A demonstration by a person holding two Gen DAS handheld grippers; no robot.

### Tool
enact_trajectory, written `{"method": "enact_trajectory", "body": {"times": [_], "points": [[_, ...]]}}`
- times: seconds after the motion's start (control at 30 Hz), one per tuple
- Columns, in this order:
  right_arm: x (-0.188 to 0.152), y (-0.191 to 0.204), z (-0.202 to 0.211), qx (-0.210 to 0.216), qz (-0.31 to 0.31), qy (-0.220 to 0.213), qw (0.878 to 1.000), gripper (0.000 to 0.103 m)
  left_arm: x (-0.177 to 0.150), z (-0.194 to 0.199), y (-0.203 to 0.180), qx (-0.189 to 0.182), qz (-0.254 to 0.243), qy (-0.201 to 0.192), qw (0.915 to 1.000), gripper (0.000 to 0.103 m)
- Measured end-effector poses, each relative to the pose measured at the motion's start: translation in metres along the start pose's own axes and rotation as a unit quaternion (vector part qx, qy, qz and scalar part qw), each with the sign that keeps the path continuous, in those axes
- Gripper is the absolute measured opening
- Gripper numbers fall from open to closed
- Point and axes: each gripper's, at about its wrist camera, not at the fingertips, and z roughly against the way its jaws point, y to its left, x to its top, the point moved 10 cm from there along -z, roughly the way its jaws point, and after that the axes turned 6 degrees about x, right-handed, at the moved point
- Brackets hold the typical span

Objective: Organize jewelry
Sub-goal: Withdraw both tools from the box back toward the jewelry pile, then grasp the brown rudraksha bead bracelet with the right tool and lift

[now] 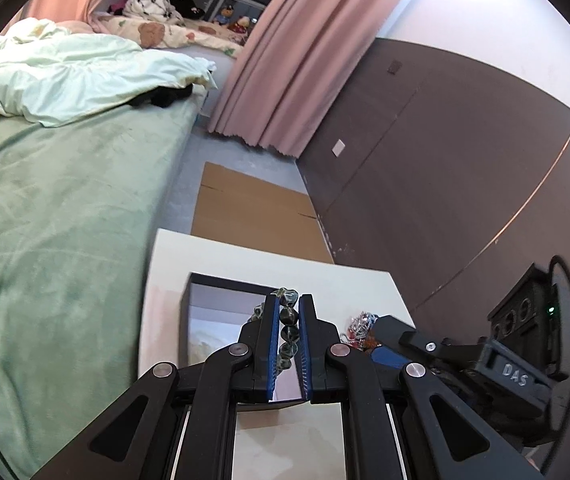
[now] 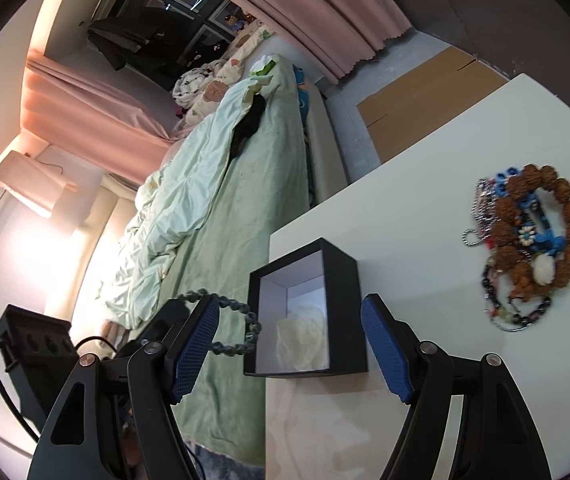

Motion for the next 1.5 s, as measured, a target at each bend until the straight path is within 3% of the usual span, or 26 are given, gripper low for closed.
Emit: {"method": "enact_trajectory", "body": {"times": [0.1,0.17,0.33,0.5,0.53,0.57,0.6,0.67,0.83,1.0,1.27,1.5], "points": [[0.003,-0.005,0.007,-0.006,-0.002,-0.003,1.0,0.074,-0.006,-0.01,-0.002,0.009,-0.007,0.009,0.9999,0.01],[0.004,-0.008,0.01,-0.011,-0.003,-0.002,1.0,0.074,-0.011,-0.018,0.006,0.034,-0.002,0.022,0.9992,0.01],[0.003,-0.013,0.017,-0.016,0.0,0.005,1.0,0.074,-0.026,-0.04,0.036,0.087,0.023,0.082,0.9925,0.01],[-0.002,-0.012,0.028,-0.024,0.022,0.013,0.999,0.074,-0.029,-0.039,0.048,0.098,0.038,0.089,0.9904,0.016],[-0.003,-0.014,0.031,-0.027,0.025,0.013,0.999,0.074,-0.028,-0.038,0.047,0.095,0.039,0.088,0.9908,0.019],[-0.003,-0.017,0.035,-0.031,0.026,0.012,0.999,0.074,-0.027,-0.038,0.047,0.094,0.039,0.087,0.991,0.036],[-0.001,-0.02,0.04,-0.038,0.027,0.009,0.999,0.074,-0.027,-0.037,0.045,0.091,0.04,0.084,0.9915,0.062],[0.004,-0.029,0.05,-0.054,0.024,-0.001,0.998,0.074,-0.025,-0.034,0.041,0.08,0.044,0.075,0.993,0.083],[0.02,-0.065,0.077,-0.104,-0.006,-0.029,0.994,0.074,-0.021,-0.032,0.023,0.076,0.025,0.063,0.9948,0.083],[0.026,-0.111,0.099,-0.144,-0.073,-0.041,0.986,0.074,-0.024,-0.036,0.004,0.068,-0.001,0.061,0.9958,0.083],[0.021,-0.142,0.106,-0.141,-0.131,-0.031,0.981,0.073,-0.03,-0.042,-0.033,0.044,-0.05,0.056,0.9962,0.083],[0.028,-0.167,0.104,-0.167,-0.152,-0.03,0.974,0.056,-0.04,-0.059,-0.063,0.018,-0.087,0.069,0.9936,0.083]]}}
